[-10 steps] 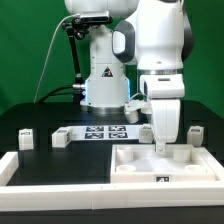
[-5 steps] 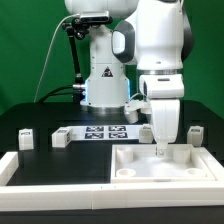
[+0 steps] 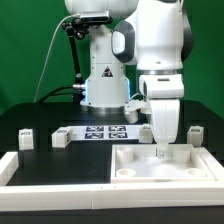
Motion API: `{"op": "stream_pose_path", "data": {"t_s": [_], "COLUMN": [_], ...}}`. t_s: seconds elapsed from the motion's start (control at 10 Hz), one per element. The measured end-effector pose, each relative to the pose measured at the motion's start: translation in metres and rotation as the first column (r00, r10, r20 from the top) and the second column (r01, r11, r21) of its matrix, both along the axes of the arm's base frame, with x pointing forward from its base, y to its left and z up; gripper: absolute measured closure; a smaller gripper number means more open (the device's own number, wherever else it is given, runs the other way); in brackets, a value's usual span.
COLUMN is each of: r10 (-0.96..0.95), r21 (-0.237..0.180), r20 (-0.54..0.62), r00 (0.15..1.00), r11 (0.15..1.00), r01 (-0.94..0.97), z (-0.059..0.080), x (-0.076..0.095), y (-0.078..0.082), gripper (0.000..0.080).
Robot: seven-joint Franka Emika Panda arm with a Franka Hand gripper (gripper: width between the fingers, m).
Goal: Assemble one leg
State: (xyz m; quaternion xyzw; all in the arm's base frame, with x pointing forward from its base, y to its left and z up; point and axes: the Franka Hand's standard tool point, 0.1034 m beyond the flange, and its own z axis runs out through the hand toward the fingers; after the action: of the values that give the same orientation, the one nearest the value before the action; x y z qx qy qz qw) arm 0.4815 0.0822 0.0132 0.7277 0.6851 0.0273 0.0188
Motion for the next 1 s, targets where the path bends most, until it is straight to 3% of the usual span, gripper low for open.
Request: {"op": "stream_pose_path", "data": {"t_s": [0.1, 0.4, 0.6, 0.7, 1.0], "r10": [-0.024, -0.154, -0.224, -0.236, -0.246], "r21": [0.001, 0.010, 0.026, 0.027, 0.014], "r20": [0.001, 0.017, 0.037, 0.036, 0.018], "r00": [1.000, 0.988, 0.974, 0.971, 0.969], "r11": [1.000, 0.988, 0.975, 0.972, 0.969], "r01": [0.024, 0.154, 0.223, 0.235, 0.246], "z": [0.002, 0.028, 0.044, 0.045, 0.043], "x": [-0.001, -0.022, -0.030, -0.032, -0.034], "y": [0.001, 0.008, 0.023, 0.030, 0.032], "gripper": [0.0150, 0.0150, 0.0150, 0.0150, 0.0150]}}
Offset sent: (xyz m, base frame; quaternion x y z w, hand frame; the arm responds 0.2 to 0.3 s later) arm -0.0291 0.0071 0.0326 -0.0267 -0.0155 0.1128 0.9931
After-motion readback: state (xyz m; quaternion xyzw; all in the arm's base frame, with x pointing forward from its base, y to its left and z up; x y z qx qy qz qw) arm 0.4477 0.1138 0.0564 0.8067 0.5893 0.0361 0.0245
